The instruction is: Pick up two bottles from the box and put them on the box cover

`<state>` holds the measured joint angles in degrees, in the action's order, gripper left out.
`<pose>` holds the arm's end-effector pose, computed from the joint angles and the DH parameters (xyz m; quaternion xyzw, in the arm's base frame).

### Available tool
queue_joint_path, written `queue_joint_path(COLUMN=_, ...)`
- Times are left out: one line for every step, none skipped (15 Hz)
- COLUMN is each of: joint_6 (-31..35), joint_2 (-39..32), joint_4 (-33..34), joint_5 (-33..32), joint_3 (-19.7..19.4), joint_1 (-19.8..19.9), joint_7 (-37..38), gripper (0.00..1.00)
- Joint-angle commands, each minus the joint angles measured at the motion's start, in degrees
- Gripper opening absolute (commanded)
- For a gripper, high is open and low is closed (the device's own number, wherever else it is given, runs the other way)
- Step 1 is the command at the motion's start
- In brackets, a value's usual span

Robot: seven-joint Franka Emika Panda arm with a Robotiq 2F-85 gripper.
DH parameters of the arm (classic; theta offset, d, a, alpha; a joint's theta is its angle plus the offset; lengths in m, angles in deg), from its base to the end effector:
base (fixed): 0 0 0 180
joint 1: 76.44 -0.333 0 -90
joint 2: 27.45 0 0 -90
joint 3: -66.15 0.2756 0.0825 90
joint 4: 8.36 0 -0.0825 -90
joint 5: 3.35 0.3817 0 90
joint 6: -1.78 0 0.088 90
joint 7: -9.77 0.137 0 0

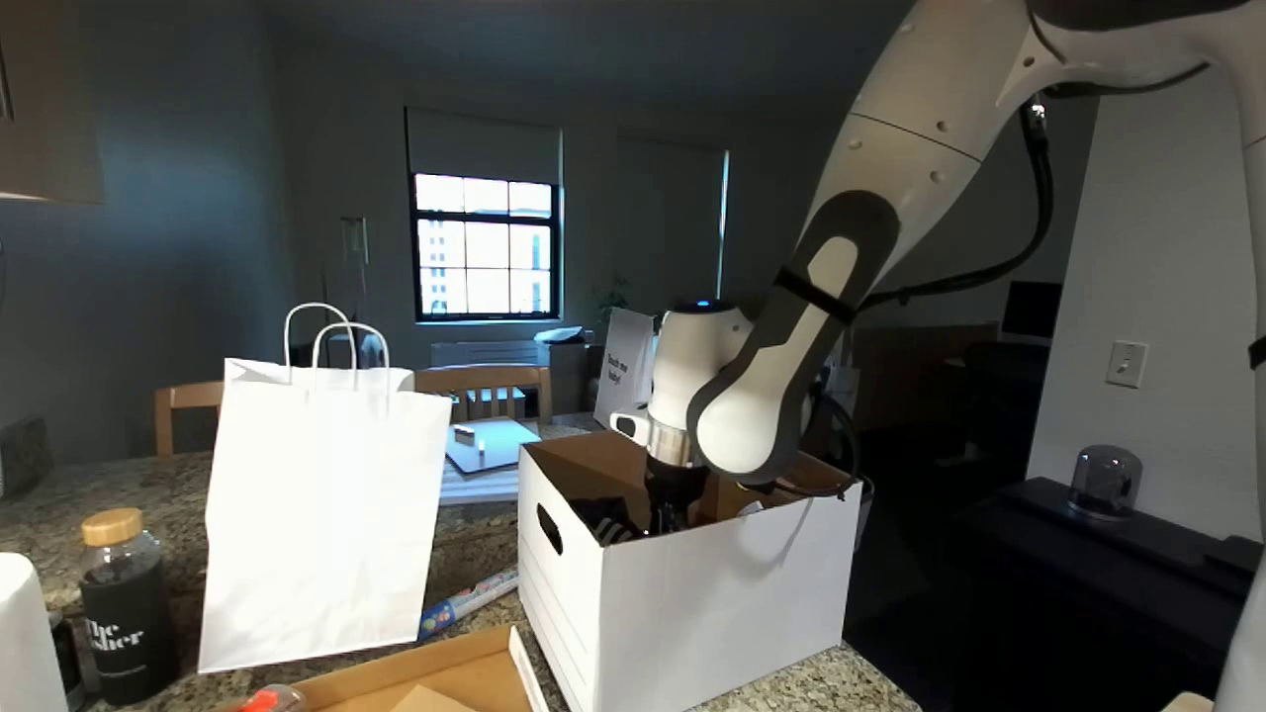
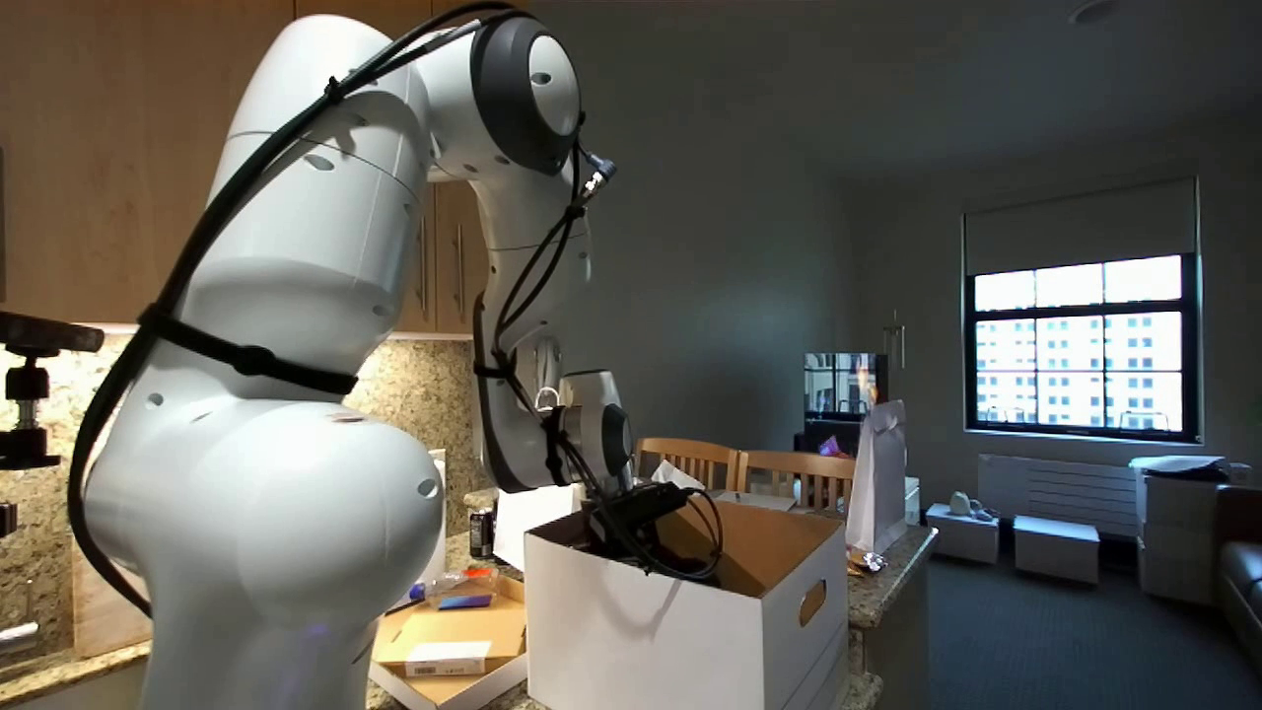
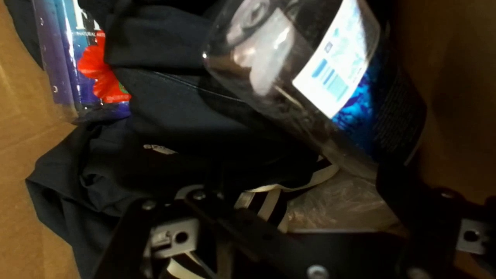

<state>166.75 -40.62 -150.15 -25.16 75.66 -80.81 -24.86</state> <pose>0.4676 0.1393 0.1528 0.8216 0.5609 0.0805 0.0624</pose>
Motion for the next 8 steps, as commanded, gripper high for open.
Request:
queue_joint_path(joint_6=1.7, joint_2=1.4, joint_4=-2.2, joint_5=1.5, joint_3=1.6, joint_1=0.8, joint_7=-2.4, gripper=1.00)
queue_joint_path(joint_6=1.8, joint_2=1.4, joint_4=-2.2, joint_5=1.6, joint_3=1.8, joint_1=0.7, joint_7=-2.4, gripper=1.00)
queue_joint_path(joint_6=2.1, joint_2=1.4, joint_4=-2.0, joint_5=1.3, joint_3=1.7, joint_1=0.4, joint_7=-1.7, gripper=1.00)
queue_joint_path(joint_6=2.4, joint_2=1.2, joint_4=-2.0, joint_5=1.6, joint_3=2.2, joint_1=0.3, joint_7=-1.9, gripper=1.00)
queue_joint_path(joint_6=2.8, joint_2=1.2, joint_4=-2.0, joint_5=1.5, joint_3=2.5, joint_1=0.3, joint_7=-1.9, gripper=1.00)
queue_joint_path(joint_6=3.1, joint_2=1.3, joint_4=-2.0, joint_5=1.3, joint_3=2.6, joint_1=0.1, joint_7=-1.7, gripper=1.00)
queue_joint_path(joint_6=3.3, joint_2=1.2, joint_4=-2.0, joint_5=1.5, joint_3=3.0, joint_1=0.2, joint_7=-1.9, gripper=1.00)
queue_joint_path(joint_6=3.5, joint_2=1.3, joint_4=-2.0, joint_5=1.4, joint_3=3.2, joint_1=0.2, joint_7=-1.9, gripper=1.00)
